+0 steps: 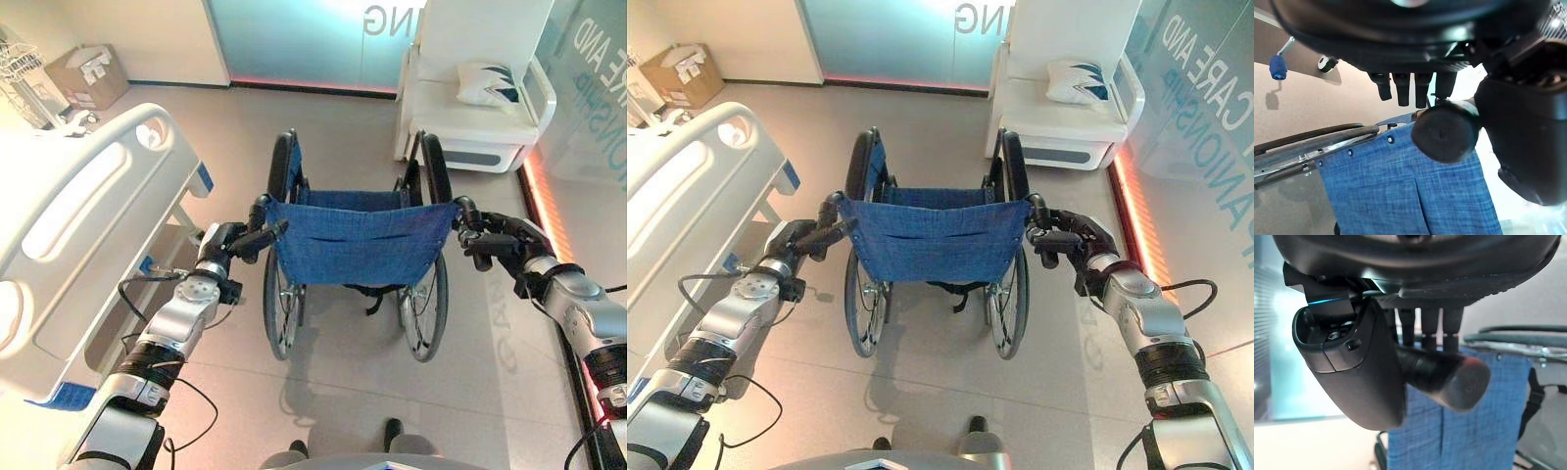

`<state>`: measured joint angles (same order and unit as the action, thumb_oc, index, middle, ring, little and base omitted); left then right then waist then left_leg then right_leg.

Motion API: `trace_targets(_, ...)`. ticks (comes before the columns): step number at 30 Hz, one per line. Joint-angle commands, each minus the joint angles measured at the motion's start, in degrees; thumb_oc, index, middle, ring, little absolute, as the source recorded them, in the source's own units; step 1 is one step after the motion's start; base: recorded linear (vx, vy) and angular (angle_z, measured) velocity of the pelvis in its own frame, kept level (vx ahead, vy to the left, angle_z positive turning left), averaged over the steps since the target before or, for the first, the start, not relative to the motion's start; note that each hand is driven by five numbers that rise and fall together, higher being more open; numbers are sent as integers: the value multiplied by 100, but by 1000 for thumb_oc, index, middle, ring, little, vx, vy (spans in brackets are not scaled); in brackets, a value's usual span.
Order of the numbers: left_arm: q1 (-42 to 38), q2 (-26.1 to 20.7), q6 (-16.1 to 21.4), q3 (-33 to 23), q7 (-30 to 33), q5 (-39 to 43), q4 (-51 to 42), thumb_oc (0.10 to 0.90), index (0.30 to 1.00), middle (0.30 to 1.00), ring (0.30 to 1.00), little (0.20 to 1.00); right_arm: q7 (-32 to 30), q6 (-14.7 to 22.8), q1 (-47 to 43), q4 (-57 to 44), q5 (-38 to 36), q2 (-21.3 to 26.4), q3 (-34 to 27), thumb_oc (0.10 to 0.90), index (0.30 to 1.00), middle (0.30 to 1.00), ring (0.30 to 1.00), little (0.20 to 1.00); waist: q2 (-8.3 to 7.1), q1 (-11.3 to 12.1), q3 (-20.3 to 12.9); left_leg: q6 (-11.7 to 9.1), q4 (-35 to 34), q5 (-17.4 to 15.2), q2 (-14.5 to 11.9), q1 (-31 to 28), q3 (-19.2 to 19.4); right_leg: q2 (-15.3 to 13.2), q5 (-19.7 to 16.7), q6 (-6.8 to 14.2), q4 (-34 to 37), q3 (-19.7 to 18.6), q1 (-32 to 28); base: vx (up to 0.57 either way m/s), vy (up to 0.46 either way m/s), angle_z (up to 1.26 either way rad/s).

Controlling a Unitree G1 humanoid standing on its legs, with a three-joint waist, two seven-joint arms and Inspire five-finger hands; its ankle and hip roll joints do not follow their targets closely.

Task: Push the wheelchair next to the bed

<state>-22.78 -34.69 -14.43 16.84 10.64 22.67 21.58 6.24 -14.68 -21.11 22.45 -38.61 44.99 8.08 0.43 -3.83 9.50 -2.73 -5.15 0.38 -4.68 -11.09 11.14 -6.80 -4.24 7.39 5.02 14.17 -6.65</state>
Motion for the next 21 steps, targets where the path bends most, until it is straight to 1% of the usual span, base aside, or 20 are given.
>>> trace_targets(1,-467,-313,595,-425,467,-196,237,800,900,900,900,900,1448,776,-604,-1349,-207,-613,574,400,300,300,300,300,-228,265,-470,279,202,-291,640,334,13,238,527,-48,-527,-29,68,0,0,0)
trace_targets(4,-344,-173,681,-464,547,-17,85,800,900,900,900,900,1444,780,-574,-1336,-186,-638,541,400,300,300,300,300,-240,280,-463,276,195,-291,636,327,6,233,530,-44,-528,-9,57,0,0,0)
trace_targets(6,-230,-11,939,-505,723,295,-28,800,900,900,900,900,1446,782,-550,-1323,-184,-646,514,400,300,300,300,300,-254,291,-461,269,181,-285,633,322,2,232,531,-36,-528,3,50,0,0,0)
trace_targets(8,-177,64,1056,-546,773,413,-82,800,900,900,900,900,1469,812,-523,-1297,-165,-660,493,400,300,300,300,300,-261,298,-460,270,176,-289,628,319,2,232,534,-37,-531,14,52,0,0,0)
trace_targets(9,-132,148,1258,-557,847,520,-146,800,900,900,900,900,1456,825,-499,-1308,-182,-655,491,400,300,300,300,300,-272,297,-460,265,169,-286,623,320,12,227,532,-31,-534,25,55,0,0,0)
trace_targets(12,36,458,1757,-602,1136,302,-394,800,900,900,900,900,1460,870,-405,-1287,-153,-723,419,400,300,300,300,300,-314,307,-451,263,150,-288,601,307,48,226,536,-31,-543,57,52,0,0,0)
trace_targets(13,88,519,1813,-605,1200,116,-452,800,900,900,900,900,1448,865,-374,-1304,-154,-729,398,400,300,300,300,300,-329,310,-444,262,150,-289,593,304,63,226,540,-33,-554,69,52,0,0,0)
trace_targets(17,218,552,1798,-533,1094,-458,-484,800,900,900,900,900,1432,814,-328,-1377,-184,-651,362,400,300,300,300,300,-373,310,-426,254,152,-292,567,305,116,232,548,-43,-566,82,59,0,0,0)
trace_targets(19,187,428,1723,-423,866,-723,-481,800,900,900,900,900,1467,815,-362,-1357,-245,-579,357,400,300,300,300,300,-387,310,-431,253,146,-289,567,309,115,240,540,-43,-554,58,60,0,0,0)
trace_targets(20,162,398,1699,-402,825,-725,-476,800,900,900,900,900,1469,817,-378,-1346,-259,-567,367,400,300,300,300,300,-386,308,-432,253,143,-287,568,306,112,243,538,-42,-552,50,59,0,0,0)
trace_targets(21,87,322,1592,-339,718,-734,-479,800,900,900,900,900,1472,826,-422,-1311,-283,-546,405,400,300,300,300,300,-379,305,-439,253,142,-284,572,302,107,248,533,-40,-548,34,58,0,0,0)
